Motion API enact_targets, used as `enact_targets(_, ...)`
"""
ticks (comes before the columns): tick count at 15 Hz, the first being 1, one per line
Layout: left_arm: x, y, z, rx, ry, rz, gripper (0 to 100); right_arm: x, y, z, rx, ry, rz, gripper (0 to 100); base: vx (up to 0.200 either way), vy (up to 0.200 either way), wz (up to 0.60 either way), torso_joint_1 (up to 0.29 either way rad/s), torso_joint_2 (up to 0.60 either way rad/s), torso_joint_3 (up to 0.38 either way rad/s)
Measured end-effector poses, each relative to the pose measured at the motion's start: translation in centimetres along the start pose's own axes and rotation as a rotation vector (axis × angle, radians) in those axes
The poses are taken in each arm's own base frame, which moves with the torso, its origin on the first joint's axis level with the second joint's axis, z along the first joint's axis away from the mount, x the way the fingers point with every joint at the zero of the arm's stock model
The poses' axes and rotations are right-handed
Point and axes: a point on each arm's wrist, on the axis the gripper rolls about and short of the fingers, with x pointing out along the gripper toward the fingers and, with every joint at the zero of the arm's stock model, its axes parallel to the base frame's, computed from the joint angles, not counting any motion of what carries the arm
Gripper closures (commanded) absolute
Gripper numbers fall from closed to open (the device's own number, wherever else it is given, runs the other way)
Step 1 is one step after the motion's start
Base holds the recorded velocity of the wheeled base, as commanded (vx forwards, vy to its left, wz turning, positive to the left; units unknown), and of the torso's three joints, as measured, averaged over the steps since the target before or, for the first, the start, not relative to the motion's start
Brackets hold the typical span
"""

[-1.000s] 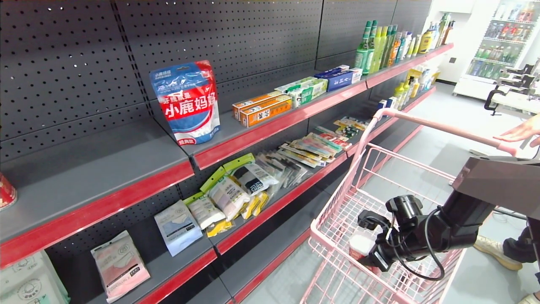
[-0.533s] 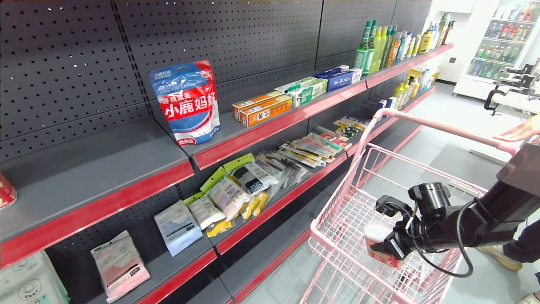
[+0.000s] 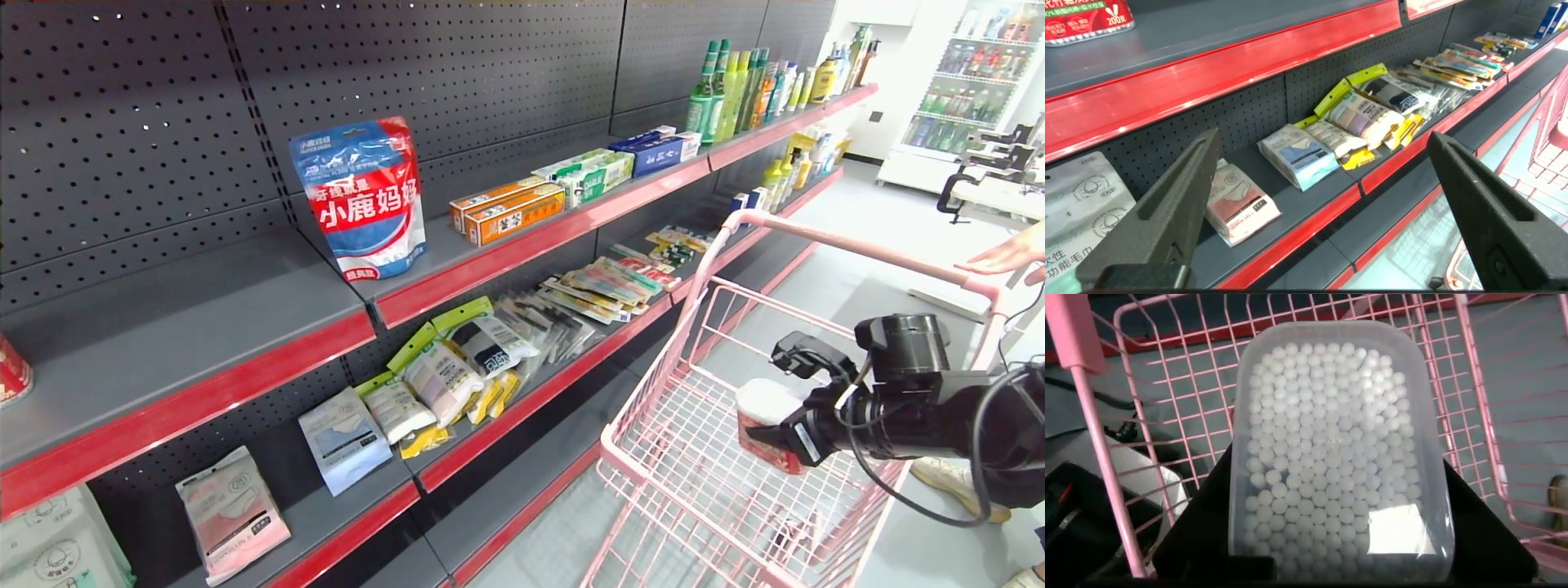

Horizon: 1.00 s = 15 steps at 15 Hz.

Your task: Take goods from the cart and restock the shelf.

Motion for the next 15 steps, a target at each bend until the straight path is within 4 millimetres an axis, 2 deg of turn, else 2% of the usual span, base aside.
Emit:
enact_targets(3,0.0,0.0,0.0,0.000,0.000,0.000,0,-3.9,0.4,-0.2,-0.001,-0.045,-0.071,100,0.000,0.000,0.00,0.000,0.00,0.000)
enact_targets(6,0.0,0.0,0.0,0.000,-0.001,0.000,0,-7.8,1.3,-1.3,0.006,-0.078,-0.140,100,0.000,0.000,0.00,0.000,0.00,0.000)
enact_targets(10,0.0,0.0,0.0,0.000,-0.001,0.000,0,-12.3,2.7,-2.5,-0.003,-0.165,-0.224,100,0.000,0.000,0.00,0.201,-0.46,-0.247)
enact_targets(15,0.0,0.0,0.0,0.000,-0.001,0.000,0,-15.3,4.4,-4.2,-0.024,-0.225,-0.283,100,0.000,0.000,0.00,0.199,-0.43,-0.237)
